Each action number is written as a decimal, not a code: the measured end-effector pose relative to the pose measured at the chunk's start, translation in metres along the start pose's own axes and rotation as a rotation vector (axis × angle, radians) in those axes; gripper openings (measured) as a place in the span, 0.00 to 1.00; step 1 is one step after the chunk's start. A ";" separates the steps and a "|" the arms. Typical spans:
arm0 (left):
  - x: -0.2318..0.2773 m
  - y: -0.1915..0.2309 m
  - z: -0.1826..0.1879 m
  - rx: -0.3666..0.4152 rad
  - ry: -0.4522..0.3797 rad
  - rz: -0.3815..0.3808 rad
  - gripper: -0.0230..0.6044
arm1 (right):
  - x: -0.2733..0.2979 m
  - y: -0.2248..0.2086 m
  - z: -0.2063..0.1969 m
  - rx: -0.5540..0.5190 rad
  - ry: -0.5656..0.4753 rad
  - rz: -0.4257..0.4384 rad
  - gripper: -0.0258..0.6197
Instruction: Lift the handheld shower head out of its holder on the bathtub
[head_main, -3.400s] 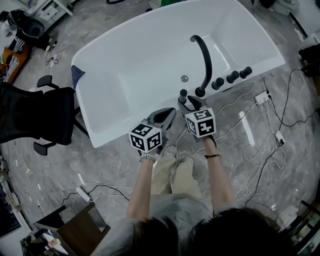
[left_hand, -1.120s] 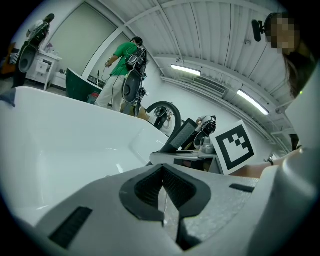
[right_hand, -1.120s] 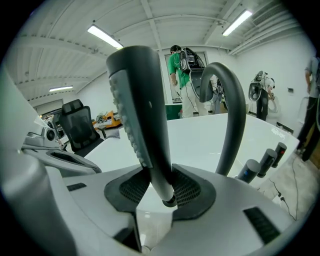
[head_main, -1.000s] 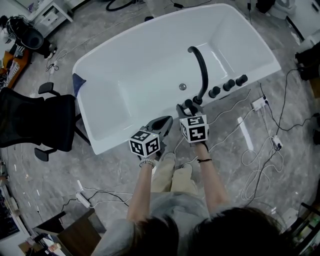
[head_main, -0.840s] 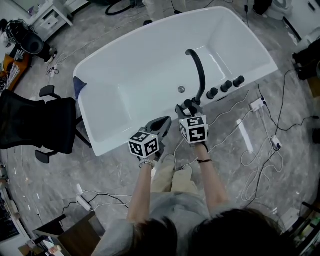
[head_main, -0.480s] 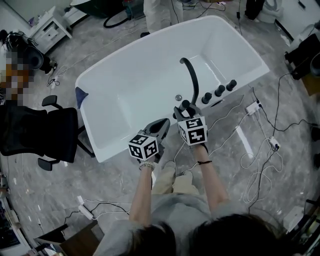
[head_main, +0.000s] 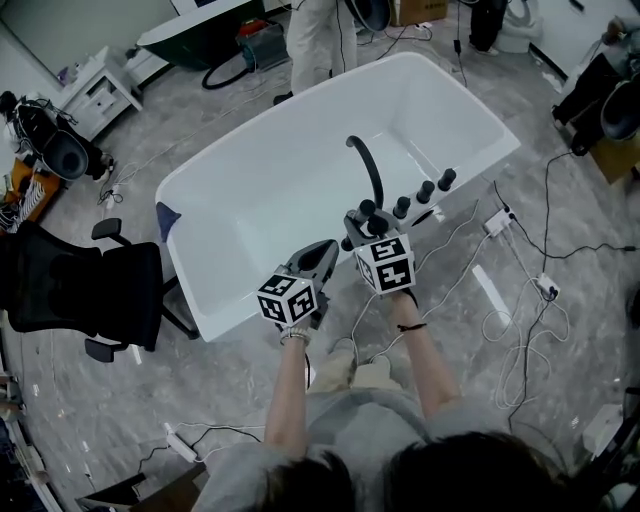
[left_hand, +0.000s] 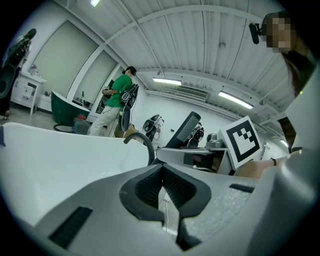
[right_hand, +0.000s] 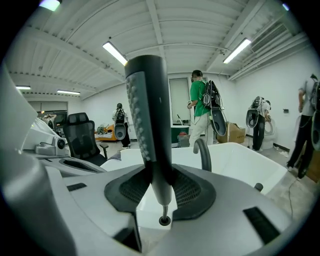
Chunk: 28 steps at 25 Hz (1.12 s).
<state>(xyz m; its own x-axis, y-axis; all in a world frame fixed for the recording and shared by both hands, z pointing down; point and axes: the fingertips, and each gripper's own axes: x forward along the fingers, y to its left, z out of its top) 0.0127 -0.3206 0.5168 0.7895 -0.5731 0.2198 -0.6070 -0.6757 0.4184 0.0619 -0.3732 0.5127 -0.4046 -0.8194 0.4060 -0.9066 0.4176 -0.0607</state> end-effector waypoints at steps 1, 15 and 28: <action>0.000 -0.003 0.004 0.009 -0.005 -0.004 0.04 | -0.004 -0.001 0.005 -0.003 -0.009 -0.002 0.25; -0.013 -0.047 0.043 0.098 -0.069 -0.040 0.04 | -0.058 -0.002 0.057 -0.018 -0.134 -0.024 0.24; -0.026 -0.083 0.066 0.167 -0.118 -0.071 0.04 | -0.108 0.000 0.086 -0.021 -0.225 -0.040 0.24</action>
<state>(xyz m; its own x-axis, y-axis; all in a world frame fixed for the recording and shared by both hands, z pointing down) 0.0367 -0.2797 0.4184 0.8207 -0.5648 0.0859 -0.5644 -0.7783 0.2753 0.0956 -0.3190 0.3905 -0.3869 -0.9014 0.1944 -0.9208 0.3891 -0.0282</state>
